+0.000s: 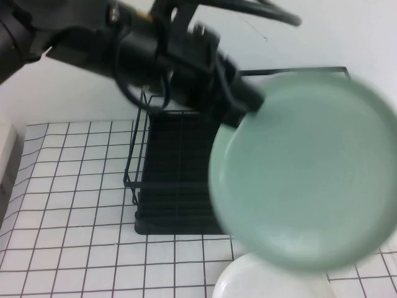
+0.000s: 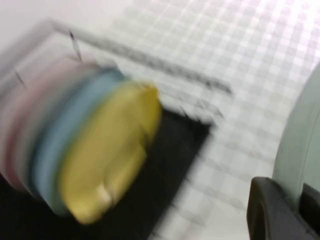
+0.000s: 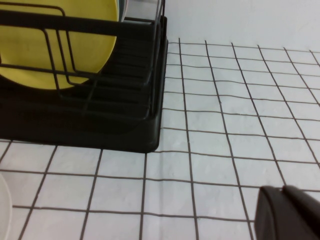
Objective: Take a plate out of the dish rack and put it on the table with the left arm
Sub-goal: Place the plate from the table
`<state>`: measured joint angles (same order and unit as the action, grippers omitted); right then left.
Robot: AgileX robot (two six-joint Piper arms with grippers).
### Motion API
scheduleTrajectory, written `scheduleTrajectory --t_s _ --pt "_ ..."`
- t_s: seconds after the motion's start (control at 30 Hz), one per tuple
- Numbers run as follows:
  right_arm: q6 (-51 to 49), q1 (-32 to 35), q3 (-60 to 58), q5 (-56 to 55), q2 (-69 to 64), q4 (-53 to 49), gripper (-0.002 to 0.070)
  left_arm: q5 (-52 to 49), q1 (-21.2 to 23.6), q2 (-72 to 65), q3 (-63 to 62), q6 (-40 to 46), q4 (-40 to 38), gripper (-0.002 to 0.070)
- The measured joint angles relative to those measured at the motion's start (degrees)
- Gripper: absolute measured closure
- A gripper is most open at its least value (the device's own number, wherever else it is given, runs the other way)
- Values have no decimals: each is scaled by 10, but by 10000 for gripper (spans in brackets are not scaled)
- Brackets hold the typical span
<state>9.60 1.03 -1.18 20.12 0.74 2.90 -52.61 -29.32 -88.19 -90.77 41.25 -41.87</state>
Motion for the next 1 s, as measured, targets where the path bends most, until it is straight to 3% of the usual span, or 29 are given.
scheduleTrajectory --t_s 0.13,0.27,0.47,0.73,1.0 --pt "0 0 0 0 0 0 678 -118 -25 0 15 -104 70 668" --pt "0 0 0 0 0 0 678 -157 -81 0 49 -155 108 669" --pt "0 0 0 0 0 0 678 -77 -147 0 143 -189 122 669" --pt "0 0 0 0 0 0 678 106 -141 -14 266 -251 126 669" --pt "0 0 0 0 0 0 678 158 -138 -90 274 -285 131 669"
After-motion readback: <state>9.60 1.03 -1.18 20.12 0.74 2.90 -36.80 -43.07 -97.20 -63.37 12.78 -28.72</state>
